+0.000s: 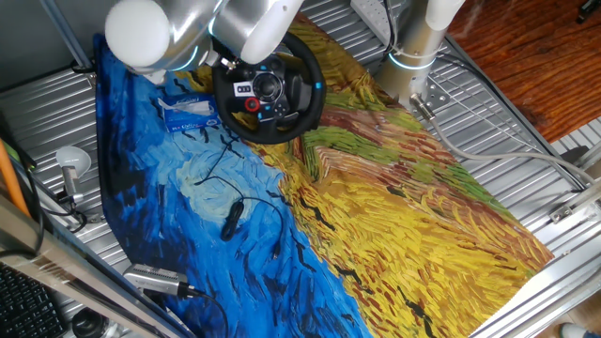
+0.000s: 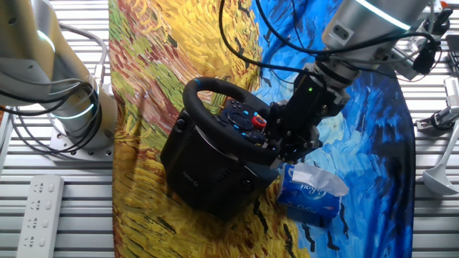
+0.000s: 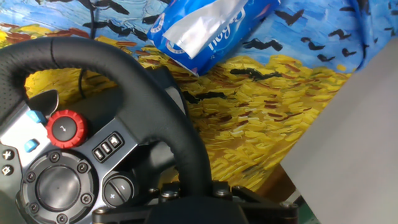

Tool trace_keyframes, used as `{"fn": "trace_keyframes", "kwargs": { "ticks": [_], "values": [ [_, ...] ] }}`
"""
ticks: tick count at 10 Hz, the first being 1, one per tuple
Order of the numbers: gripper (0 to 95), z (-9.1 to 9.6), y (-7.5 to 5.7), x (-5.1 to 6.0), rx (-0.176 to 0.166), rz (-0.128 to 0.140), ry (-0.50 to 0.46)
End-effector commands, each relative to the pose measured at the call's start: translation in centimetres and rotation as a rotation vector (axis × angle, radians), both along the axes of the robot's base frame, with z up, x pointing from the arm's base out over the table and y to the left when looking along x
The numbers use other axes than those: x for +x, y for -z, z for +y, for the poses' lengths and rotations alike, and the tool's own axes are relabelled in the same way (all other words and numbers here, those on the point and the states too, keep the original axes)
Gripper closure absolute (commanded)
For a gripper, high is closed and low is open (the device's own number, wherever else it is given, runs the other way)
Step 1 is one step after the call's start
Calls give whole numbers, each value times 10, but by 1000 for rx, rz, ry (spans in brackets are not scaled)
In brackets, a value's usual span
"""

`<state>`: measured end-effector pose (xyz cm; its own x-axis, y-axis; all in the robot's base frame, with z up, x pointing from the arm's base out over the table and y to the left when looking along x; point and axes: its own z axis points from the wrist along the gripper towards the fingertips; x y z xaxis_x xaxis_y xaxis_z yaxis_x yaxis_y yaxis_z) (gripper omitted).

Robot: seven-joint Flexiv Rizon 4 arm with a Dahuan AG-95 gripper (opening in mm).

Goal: Rotate the steering wheel 90 degrees clockwise

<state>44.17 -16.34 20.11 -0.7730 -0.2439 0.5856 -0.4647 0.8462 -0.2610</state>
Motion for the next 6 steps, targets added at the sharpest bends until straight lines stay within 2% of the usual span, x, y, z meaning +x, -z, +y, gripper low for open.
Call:
{"fn": "trace_keyframes", "kwargs": {
  "ticks": [1, 6],
  "values": [
    [950, 0, -2, -1, -10, 21, 21],
    [950, -1, -3, -4, -58, 52, 86]
  ]
}}
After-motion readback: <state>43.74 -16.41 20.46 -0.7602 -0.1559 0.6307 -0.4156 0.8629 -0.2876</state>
